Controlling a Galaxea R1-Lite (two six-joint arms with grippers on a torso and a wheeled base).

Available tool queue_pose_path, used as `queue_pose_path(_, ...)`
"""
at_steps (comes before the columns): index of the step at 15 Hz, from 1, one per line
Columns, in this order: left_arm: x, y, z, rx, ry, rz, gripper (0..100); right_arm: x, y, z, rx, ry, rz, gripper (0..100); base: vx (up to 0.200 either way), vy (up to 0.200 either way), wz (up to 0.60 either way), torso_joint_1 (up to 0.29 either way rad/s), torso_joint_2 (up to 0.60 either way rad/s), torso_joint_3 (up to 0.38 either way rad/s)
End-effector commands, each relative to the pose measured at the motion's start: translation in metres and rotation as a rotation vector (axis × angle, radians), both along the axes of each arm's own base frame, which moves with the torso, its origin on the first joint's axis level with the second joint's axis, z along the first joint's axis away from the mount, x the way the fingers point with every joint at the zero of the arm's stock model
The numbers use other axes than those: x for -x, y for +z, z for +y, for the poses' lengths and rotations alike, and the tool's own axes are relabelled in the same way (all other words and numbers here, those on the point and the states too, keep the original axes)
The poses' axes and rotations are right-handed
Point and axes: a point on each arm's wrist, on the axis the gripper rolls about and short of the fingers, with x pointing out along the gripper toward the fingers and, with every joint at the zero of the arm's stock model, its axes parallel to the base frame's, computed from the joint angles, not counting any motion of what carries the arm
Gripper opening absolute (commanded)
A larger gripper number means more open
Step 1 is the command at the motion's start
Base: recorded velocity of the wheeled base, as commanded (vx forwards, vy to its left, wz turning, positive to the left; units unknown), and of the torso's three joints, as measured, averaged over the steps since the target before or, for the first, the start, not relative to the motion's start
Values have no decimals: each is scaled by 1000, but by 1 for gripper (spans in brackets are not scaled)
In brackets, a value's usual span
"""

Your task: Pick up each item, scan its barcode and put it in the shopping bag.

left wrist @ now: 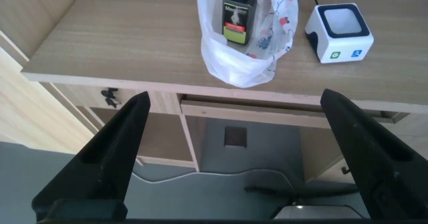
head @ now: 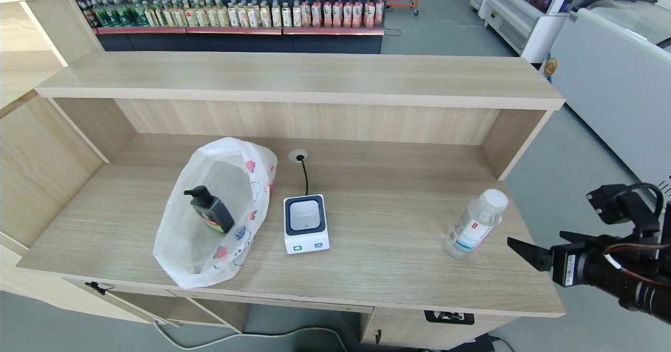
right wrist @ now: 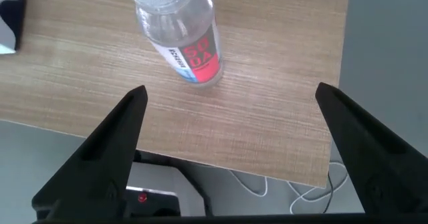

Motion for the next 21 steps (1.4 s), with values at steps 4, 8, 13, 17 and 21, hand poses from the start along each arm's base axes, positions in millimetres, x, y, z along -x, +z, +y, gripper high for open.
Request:
queue_pose_path(4, 0, 0, 0, 0, 0, 0, 100, -21, -17, 15, 23, 60, 59, 100, 0, 0, 0, 0, 0, 0)
queue_pose_path(8, 0, 0, 0, 0, 0, 0, 100, -37, -16, 19, 51, 74, 41, 100, 0, 0, 0, 0, 0, 0)
queue_pose_path(13, 0, 0, 0, 0, 0, 0, 100, -52, -22, 31, 50, 110, 37, 100, 0, 0, 0, 0, 0, 0)
queue_pose_path(17, 0, 0, 0, 0, 0, 0, 100, -63, -28, 38, 52, 127, 37, 100, 0, 0, 0, 0, 0, 0)
queue_pose_path(21, 0, 0, 0, 0, 0, 0, 100, -81, -30, 46, 50, 141, 27, 100, 0, 0, 0, 0, 0, 0)
